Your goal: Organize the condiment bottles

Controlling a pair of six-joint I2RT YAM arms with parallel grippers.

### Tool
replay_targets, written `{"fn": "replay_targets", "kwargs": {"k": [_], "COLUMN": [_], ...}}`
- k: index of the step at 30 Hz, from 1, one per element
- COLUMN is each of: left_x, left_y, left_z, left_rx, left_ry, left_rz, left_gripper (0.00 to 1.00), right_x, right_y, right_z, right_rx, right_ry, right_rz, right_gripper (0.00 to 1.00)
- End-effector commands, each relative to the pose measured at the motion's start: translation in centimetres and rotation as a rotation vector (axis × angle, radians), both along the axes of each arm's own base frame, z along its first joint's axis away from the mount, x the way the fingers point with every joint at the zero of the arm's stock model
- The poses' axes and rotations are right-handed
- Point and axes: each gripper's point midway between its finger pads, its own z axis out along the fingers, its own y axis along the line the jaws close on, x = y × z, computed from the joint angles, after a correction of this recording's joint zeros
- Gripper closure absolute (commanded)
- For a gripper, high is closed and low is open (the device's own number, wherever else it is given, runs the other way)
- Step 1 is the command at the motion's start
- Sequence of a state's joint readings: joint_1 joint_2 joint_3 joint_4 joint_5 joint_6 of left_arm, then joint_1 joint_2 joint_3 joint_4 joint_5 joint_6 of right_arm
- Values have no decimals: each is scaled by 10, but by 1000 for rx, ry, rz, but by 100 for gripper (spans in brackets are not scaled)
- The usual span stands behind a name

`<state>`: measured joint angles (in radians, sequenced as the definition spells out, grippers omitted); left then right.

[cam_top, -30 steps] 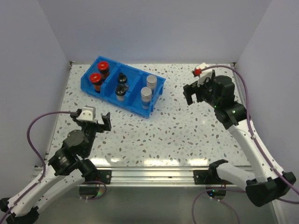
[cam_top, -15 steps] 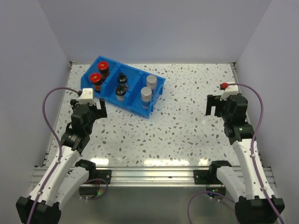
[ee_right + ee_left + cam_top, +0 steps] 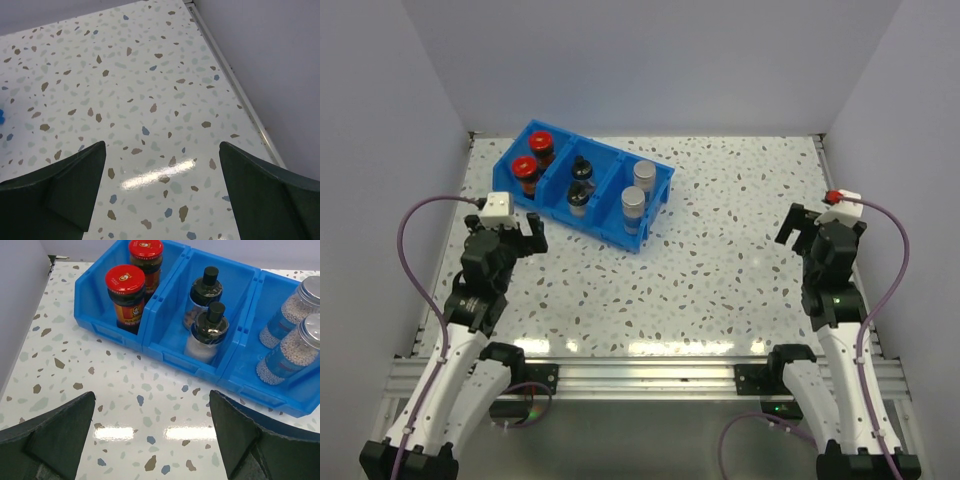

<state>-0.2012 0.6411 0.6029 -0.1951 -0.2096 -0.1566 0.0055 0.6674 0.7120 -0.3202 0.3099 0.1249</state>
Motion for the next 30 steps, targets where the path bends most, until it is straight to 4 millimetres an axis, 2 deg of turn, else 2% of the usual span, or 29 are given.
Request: {"fn": "replay_targets", "kwargs": {"k": [1,3,30], "left_x": [4,3,0], "left_y": [-2,-3,-7], "left_z": [8,9,15], "left_rx": [-14,-14,-22], "left_ry": [-40,-43,-72], "left_rz": [-14,-20,-46], "left_gripper": [0,0,0], "right_x": [-1,-3,-2], "right_y": [-9,-16,-18], "right_z": [23,25,20], "right_rx": [27,29,30], "right_ry": [-100,-109,-88], "right_rz": [-70,-98,-96], "right_gripper": [1,1,1]}}
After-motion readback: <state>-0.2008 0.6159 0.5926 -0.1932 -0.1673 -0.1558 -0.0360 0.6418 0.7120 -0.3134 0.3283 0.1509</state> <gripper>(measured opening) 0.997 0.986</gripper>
